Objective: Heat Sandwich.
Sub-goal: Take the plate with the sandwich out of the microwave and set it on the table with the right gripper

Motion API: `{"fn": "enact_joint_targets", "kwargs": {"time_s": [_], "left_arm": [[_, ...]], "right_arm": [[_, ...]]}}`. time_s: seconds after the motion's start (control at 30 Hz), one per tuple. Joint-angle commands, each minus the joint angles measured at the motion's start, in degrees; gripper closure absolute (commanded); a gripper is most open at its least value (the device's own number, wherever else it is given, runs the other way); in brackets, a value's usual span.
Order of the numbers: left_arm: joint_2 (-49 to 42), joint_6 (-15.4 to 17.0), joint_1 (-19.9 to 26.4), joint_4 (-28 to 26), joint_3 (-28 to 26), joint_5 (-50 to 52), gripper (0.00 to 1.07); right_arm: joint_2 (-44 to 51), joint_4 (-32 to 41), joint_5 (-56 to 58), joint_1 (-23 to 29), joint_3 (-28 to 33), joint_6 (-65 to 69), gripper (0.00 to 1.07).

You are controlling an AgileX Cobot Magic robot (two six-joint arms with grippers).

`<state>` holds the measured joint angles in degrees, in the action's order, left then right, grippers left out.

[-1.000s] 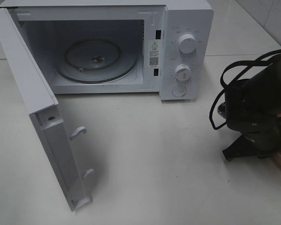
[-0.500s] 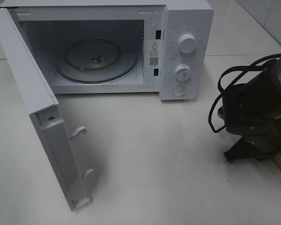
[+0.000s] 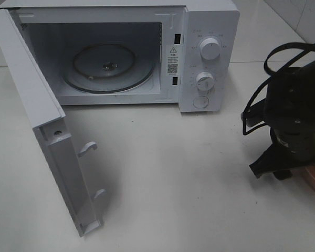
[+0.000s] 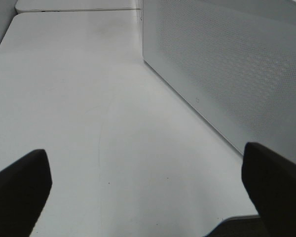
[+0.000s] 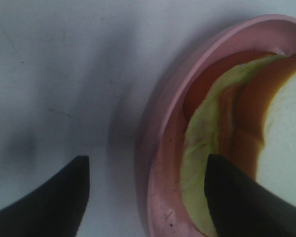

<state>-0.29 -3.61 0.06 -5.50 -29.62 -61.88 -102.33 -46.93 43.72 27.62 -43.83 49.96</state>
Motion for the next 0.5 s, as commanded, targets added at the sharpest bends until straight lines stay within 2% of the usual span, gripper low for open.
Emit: {"fn": "enact_joint_targets", "kwargs": {"time_s": [0.03, 0.1, 0.17, 0.27, 0.37, 0.5], "left_arm": [[-0.29, 0.11, 0.06, -0.29, 0.0, 0.29, 0.09], [-0.29, 0.11, 0.06, -0.29, 0.0, 0.29, 0.09], [-0.29, 0.11, 0.06, -0.29, 0.0, 0.29, 0.09], [-0.29, 0.11, 0.06, -0.29, 0.0, 0.29, 0.09], [-0.29, 0.11, 0.06, -0.29, 0.0, 0.29, 0.09], [-0.29, 0.11, 0.06, -0.29, 0.0, 0.29, 0.09]], "right_arm": [[4.07, 2.29, 0.0, -0.06, -0.06, -6.02, 0.4], [5.1, 2.92, -0.06, -0.06, -0.06, -7.28, 0.38], [9.05, 4.58, -0.17, -0.06, -0.06, -11.46, 0.31], [13.18, 5.96, -0.34, -0.06, -0.06, -15.41, 0.26], [15.93, 6.65, -0.34, -0.06, -0.06, -17.7, 0.26], [23.95, 11.57, -0.34, 0.0, -0.06, -23.32, 0.28]]}}
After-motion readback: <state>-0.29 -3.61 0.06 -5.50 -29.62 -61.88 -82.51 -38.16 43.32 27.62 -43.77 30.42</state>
